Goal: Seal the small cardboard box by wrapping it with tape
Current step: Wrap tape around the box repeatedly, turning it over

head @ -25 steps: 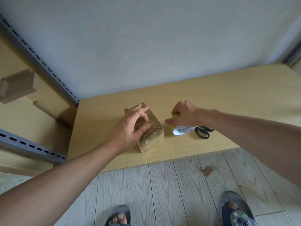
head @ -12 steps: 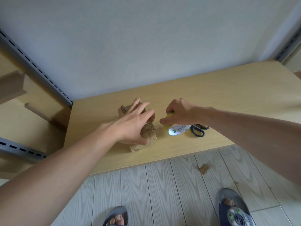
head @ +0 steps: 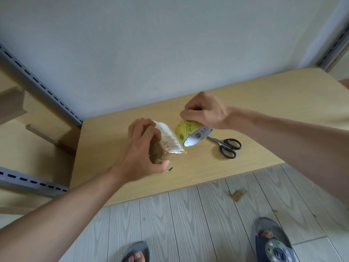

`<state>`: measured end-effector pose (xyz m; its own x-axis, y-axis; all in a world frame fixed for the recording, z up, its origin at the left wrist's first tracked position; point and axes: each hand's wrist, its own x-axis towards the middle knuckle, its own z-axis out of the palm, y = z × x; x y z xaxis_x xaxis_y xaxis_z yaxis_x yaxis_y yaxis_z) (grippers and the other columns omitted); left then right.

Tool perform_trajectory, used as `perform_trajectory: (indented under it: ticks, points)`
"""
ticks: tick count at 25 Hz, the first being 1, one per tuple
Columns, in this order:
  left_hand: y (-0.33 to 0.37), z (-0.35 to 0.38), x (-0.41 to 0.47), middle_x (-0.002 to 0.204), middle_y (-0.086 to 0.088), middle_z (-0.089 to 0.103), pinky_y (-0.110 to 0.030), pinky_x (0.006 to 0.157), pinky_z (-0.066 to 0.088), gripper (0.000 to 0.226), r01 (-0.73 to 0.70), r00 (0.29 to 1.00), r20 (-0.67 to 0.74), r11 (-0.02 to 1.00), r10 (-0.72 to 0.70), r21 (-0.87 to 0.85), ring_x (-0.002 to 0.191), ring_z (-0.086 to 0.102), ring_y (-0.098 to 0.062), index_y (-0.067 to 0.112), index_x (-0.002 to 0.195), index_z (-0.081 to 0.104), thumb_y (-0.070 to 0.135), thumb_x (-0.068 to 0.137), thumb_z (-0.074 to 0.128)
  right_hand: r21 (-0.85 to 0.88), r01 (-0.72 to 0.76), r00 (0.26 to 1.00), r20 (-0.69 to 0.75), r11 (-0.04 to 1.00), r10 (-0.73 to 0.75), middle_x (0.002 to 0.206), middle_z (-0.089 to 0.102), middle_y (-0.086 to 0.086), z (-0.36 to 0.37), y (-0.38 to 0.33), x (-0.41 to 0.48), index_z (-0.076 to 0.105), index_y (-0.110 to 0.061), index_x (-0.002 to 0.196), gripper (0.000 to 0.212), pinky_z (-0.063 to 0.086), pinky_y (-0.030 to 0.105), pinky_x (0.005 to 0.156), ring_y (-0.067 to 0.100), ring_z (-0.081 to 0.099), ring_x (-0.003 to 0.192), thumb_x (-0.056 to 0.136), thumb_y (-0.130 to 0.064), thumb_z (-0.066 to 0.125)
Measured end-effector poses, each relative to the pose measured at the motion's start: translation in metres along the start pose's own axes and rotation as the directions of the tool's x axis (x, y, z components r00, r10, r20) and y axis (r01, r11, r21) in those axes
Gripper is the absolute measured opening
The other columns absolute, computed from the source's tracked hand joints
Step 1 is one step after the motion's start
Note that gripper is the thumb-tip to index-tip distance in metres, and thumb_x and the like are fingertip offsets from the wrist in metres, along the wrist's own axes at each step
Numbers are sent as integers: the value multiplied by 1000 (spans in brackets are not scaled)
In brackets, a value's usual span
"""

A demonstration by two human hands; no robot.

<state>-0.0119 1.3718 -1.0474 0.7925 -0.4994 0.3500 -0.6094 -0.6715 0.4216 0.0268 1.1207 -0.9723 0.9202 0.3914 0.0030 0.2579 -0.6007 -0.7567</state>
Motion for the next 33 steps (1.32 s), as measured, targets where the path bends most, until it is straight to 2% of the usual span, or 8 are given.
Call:
perform_trajectory:
  ticks: [6, 13, 18, 26, 28, 30, 32, 33]
  points:
    - [-15, -1, -20, 132, -22, 45, -55, 112, 36, 64, -63, 998, -2, 994, 63, 91, 131, 39, -45, 8, 118, 70, 46, 67, 78, -56, 80, 994, 81, 995, -76, 52, 27, -2, 12, 1, -4, 32, -13, 52, 50, 21, 32, 50, 15, 26, 49, 88, -41, 53]
    - [-34, -3, -50, 144, -16, 31, -59, 99, 49, 69, -16, 999, 52, 993, 10, 117, 136, 37, -42, 20, 129, 48, 57, 77, 73, -310, 168, 981, 151, 936, -126, 49, 23, 2, 26, -12, -5, 29, -14, 51, 61, 25, 23, 44, 16, 21, 46, 96, -39, 60]
    - [-36, -3, -60, 146, -14, 26, -60, 100, 49, 69, 53, 996, 62, 996, -58, 78, 136, 38, -40, 18, 132, 42, 62, 83, 64, -474, 94, 982, 190, 876, -3, 51, 31, 3, 38, -1, 1, 38, -13, 53, 61, 26, 30, 49, 22, 28, 50, 89, -56, 63]
    - [-43, -2, -80, 146, -14, 24, -58, 98, 53, 72, 131, 987, 84, 989, -136, 61, 132, 41, -38, 17, 127, 38, 62, 79, 67, -449, 47, 962, 261, 892, 80, 53, 40, 1, 68, 0, 10, 44, -17, 53, 60, 28, 29, 50, 18, 34, 49, 88, -64, 59]
    - [-46, -7, -84, 145, -18, 29, -66, 99, 47, 72, 124, 986, 99, 984, -137, 128, 134, 39, -38, 16, 124, 39, 65, 78, 65, -416, 32, 958, 273, 909, 92, 53, 38, 1, 74, -1, 11, 43, -17, 53, 61, 29, 30, 52, 19, 33, 50, 88, -64, 59]
    - [-47, -15, -85, 146, -18, 33, -77, 108, 25, 66, 67, 988, 122, 969, -99, 238, 145, 28, -41, 17, 117, 44, 70, 80, 58, -382, 22, 960, 266, 924, 87, 53, 36, 2, 79, -3, 11, 40, -17, 52, 62, 28, 30, 52, 19, 31, 50, 88, -63, 60]
    - [-38, -24, -73, 152, -14, 32, -74, 116, 7, 64, 71, 980, 164, 969, -113, 239, 154, 15, -37, 18, 103, 47, 78, 82, 47, -365, -7, 966, 238, 931, 101, 55, 35, 2, 81, -1, 11, 39, -16, 53, 62, 26, 30, 52, 18, 30, 51, 86, -64, 62]
    - [-31, -29, -61, 154, -11, 31, -70, 117, 11, 68, 107, 971, 191, 976, -143, 191, 154, 17, -31, 18, 98, 47, 84, 81, 41, -355, -22, 968, 227, 934, 109, 56, 35, 3, 81, 0, 11, 40, -16, 54, 62, 25, 30, 51, 18, 30, 52, 85, -65, 62]
